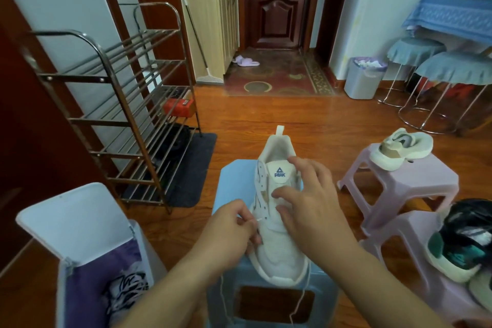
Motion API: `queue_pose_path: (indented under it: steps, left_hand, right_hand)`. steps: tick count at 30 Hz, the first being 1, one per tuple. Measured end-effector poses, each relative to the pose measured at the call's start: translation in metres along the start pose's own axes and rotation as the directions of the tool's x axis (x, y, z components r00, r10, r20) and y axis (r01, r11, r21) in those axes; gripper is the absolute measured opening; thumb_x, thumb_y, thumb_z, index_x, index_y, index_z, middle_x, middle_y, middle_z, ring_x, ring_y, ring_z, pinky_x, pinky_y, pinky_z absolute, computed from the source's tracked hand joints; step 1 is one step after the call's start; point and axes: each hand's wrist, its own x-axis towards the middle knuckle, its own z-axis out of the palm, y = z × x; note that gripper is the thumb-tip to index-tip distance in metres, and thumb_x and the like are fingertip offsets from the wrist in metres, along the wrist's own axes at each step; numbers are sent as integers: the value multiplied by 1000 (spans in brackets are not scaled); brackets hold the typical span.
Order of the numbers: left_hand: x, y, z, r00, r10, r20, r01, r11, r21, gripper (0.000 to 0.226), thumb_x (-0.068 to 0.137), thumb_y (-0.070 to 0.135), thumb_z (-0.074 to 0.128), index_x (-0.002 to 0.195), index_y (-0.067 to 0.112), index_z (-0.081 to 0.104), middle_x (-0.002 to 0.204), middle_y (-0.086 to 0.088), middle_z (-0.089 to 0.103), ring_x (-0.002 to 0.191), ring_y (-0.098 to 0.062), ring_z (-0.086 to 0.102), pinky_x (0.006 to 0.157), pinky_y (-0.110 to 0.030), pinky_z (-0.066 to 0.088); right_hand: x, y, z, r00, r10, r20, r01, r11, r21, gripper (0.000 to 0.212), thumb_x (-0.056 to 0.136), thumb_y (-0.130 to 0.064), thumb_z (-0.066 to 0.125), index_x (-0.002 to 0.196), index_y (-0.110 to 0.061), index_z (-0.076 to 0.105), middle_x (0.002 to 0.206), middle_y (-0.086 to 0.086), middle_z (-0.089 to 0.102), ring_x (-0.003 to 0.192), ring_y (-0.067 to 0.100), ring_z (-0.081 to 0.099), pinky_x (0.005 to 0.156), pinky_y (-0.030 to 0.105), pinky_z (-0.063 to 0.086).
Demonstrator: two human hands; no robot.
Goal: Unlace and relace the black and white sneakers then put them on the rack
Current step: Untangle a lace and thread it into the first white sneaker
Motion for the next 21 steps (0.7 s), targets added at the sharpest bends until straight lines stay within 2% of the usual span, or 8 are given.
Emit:
queue_pose_path:
  steps: [2,5,8,11,16,19,21]
  left_hand:
    - [4,-5,2,999,8,-48,-6,1000,31,18,92,18,68,75,18,62,63,9,66,57,-10,57,55,-26,44]
    - [7,-8,6,996,-60,-60,61,998,20,20,90,24,70,73,20,61,63,7,61,61,-13,57,58,-30,47]
    - [8,-9,10,994,-94,-49,94,996,0,16,93,29,66,81,19,61,73,0,63,69,-18,59,61,-34,48]
    - [4,-8,14,993,-101,-59,100,995,-15,16,97,31,61,91,16,61,83,-1,66,75,-17,59,63,-31,45]
    - [0,-2,19,987,-123,-100,122,992,-20,14,99,30,58,92,18,61,92,1,68,85,-15,62,71,-32,49]
    - [2,3,24,987,-116,-113,124,990,70,15,101,31,54,91,20,56,91,3,63,82,-12,56,65,-28,41]
    - [3,2,28,985,-136,-104,144,987,69,14,101,29,54,93,18,56,91,1,63,80,-12,55,63,-28,39]
  right_hand:
    - [0,1,4,997,14,79,-13,1000,-14,22,74,-17,80,92,-29,78,153,12,41,139,41,31,103,59,44]
    - [0,2,10,991,6,134,-4,1000,-16,23,76,-24,77,95,-38,78,156,10,37,143,44,26,107,63,40]
    - [0,3,13,986,28,167,-35,999,37,24,78,-26,75,97,-41,78,159,9,35,146,43,22,111,63,34]
    - [1,3,13,982,53,183,-68,995,75,24,80,-26,76,97,-43,78,161,6,32,148,41,16,115,62,30]
    - [1,4,16,980,65,186,-82,993,85,19,80,-30,80,93,-44,78,163,6,30,150,42,14,114,63,30]
    - [2,2,17,981,73,182,-92,991,102,18,80,-29,80,91,-43,79,163,6,29,150,42,13,115,62,28]
    - [2,2,17,978,79,195,-101,989,107,17,82,-30,78,93,-43,79,164,4,25,151,40,9,117,60,25]
